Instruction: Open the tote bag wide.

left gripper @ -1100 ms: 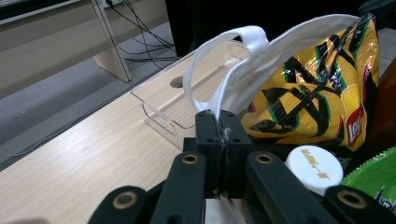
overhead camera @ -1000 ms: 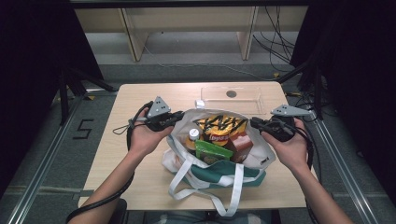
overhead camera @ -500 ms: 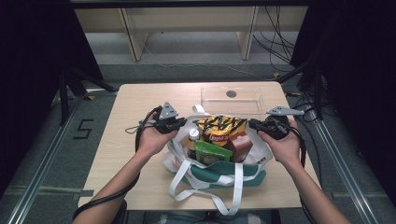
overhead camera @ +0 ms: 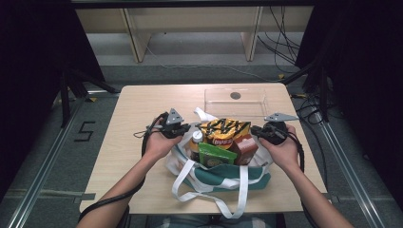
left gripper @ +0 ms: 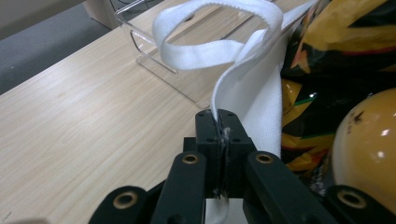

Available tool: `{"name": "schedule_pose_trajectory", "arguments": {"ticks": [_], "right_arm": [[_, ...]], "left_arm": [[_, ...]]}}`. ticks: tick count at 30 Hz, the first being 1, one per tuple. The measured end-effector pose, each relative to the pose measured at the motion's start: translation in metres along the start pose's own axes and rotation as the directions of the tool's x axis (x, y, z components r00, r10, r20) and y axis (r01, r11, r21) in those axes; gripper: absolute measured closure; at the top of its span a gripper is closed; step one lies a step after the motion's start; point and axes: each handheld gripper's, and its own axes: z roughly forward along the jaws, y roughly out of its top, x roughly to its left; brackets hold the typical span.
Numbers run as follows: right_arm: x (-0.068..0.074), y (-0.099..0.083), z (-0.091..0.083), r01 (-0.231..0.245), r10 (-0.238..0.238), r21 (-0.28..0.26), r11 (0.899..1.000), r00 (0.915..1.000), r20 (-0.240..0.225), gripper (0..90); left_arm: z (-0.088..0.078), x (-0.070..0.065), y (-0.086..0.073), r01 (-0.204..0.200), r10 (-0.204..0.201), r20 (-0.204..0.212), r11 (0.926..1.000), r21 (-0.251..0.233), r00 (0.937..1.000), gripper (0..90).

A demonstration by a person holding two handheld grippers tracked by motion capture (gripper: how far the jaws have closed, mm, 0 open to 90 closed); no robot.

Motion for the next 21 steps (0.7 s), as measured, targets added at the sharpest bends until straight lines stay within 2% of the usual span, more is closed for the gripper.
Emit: {"name": "schedule_pose_trajectory", "arguments": {"ticks": [1, 2, 3, 4, 5, 6, 7, 8, 9, 12, 13, 15, 16, 19, 21], "right_arm": [[0.0, -0.001, 0.002, 0.005, -0.005, 0.003, 1.0, 0.9999, 0.012, 84.0], [0.0, -0.002, 0.004, 0.014, -0.014, 0.006, 1.0, 0.9998, 0.013, 84.0], [0.001, -0.003, 0.005, -0.003, 0.002, 0.008, 1.0, 0.9999, 0.013, 84.1], [0.0, -0.003, 0.006, 0.008, -0.009, 0.023, 1.0, 0.9999, 0.01, 84.1], [0.0, -0.004, 0.007, 0.009, -0.009, 0.019, 1.0, 0.9998, 0.017, 84.1], [-0.001, -0.005, 0.009, 0.022, -0.022, 0.015, 1.0, 0.9996, 0.02, 84.1], [0.002, -0.006, 0.008, -0.013, 0.013, 0.04, 0.999, 0.9998, 0.014, 84.1], [-0.001, -0.006, 0.01, 0.018, -0.018, 0.025, 1.0, 0.9997, 0.018, 84.1], [-0.001, -0.007, 0.01, 0.01, -0.01, 0.039, 0.999, 0.9999, 0.01, 84.1], [-0.002, -0.009, 0.013, 0.006, -0.006, 0.031, 0.999, 0.9998, 0.017, 84.2], [-0.002, -0.009, 0.013, 0.015, -0.016, 0.039, 0.999, 0.9997, 0.019, 84.2], [-0.003, -0.009, 0.015, 0.004, -0.005, 0.051, 0.999, 0.9999, 0.012, 84.1], [-0.003, -0.01, 0.016, 0.009, -0.009, 0.051, 0.999, 0.9999, 0.008, 84.2], [-0.004, -0.012, 0.018, 0.0, 0.0, 0.049, 0.999, 1.0, 0.009, 84.2], [-0.002, -0.013, 0.018, -0.018, 0.017, 0.067, 0.998, 0.9998, 0.009, 84.2]], "left_arm": [[0.002, -0.001, -0.002, 0.016, -0.016, -0.004, 0.9998, -0.011, 0.9999, 87.6], [0.003, -0.001, -0.003, 0.012, -0.012, -0.007, 0.9999, -0.007, 0.9999, 87.6], [0.003, 0.0, -0.003, -0.012, 0.012, -0.005, 0.9999, 0.011, 0.9999, 87.6], [0.004, 0.0, -0.004, -0.004, 0.005, -0.006, 0.9998, 0.02, 1.0, 87.6], [0.006, -0.001, -0.005, 0.011, -0.011, -0.002, 0.9999, 0.005, 0.9999, 87.6], [0.007, -0.001, -0.006, 0.009, -0.009, -0.005, 0.9999, 0.009, 0.9999, 87.6], [0.008, -0.001, -0.008, 0.012, -0.012, -0.006, 0.9998, 0.015, 0.9999, 87.6], [0.01, -0.001, -0.009, 0.008, -0.008, -0.009, 0.9998, 0.017, 0.9999, 87.6], [0.011, -0.001, -0.01, 0.014, -0.013, -0.01, 0.9998, 0.014, 0.9999, 87.6], [0.012, -0.001, -0.01, 0.016, -0.016, -0.008, 0.9997, 0.019, 0.9998, 87.6], [0.012, 0.0, -0.01, 0.005, -0.005, -0.013, 0.9998, 0.02, 0.9999, 87.6], [0.013, 0.0, -0.011, 0.008, -0.008, -0.013, 0.9998, 0.02, 0.9999, 87.6], [0.012, 0.001, -0.011, -0.012, 0.013, -0.019, 0.9992, 0.039, 0.9997, 87.6], [0.015, -0.001, -0.013, 0.005, -0.004, -0.021, 0.9997, 0.024, 0.9998, 87.5], [0.016, -0.001, -0.013, -0.011, 0.011, -0.028, 0.9995, 0.029, 0.9995, 87.5]]}}
